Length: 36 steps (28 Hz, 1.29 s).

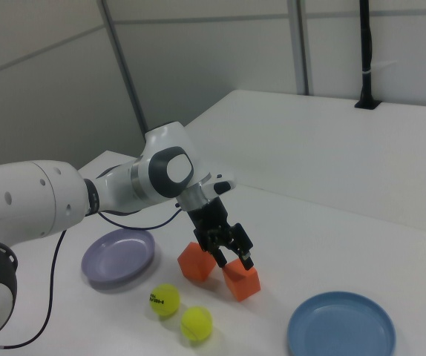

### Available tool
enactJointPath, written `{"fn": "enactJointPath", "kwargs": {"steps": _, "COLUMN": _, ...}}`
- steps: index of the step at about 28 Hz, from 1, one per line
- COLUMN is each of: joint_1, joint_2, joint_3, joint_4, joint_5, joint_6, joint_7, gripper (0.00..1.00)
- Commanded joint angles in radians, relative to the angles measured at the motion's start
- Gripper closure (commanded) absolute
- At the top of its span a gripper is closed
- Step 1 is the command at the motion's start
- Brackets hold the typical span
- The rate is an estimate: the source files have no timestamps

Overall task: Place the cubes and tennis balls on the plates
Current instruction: 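Close the gripper on the orange cube and lift it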

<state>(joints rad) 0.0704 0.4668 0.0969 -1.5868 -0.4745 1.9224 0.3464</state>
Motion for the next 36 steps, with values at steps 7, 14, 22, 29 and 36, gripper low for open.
{"fn": "enactJointPath", "kwargs": {"steps": 7, "joint_1": 0.028, "joint_2": -0.005, "joint_3": 0.01, "joint_4": -0.013, "joint_5": -0.039, "joint_6": 0.082, "joint_7": 0.028, "gripper": 0.0}}
{"fn": "enactJointPath", "kwargs": {"steps": 14, "joint_1": 0.029, "joint_2": 0.019, "joint_3": 0.012, "joint_4": -0.019, "joint_5": -0.067, "joint_6": 0.11, "joint_7": 0.055, "gripper": 0.0}}
{"fn": "enactJointPath", "kwargs": {"steps": 22, "joint_1": 0.034, "joint_2": 0.047, "joint_3": 0.01, "joint_4": -0.025, "joint_5": -0.134, "joint_6": 0.104, "joint_7": 0.089, "gripper": 0.0}}
{"fn": "enactJointPath", "kwargs": {"steps": 29, "joint_1": 0.029, "joint_2": 0.047, "joint_3": -0.002, "joint_4": -0.045, "joint_5": -0.164, "joint_6": 0.09, "joint_7": 0.086, "gripper": 0.0}}
{"fn": "enactJointPath", "kwargs": {"steps": 36, "joint_1": 0.028, "joint_2": 0.05, "joint_3": -0.003, "joint_4": -0.071, "joint_5": -0.187, "joint_6": 0.073, "joint_7": 0.089, "gripper": 0.01}}
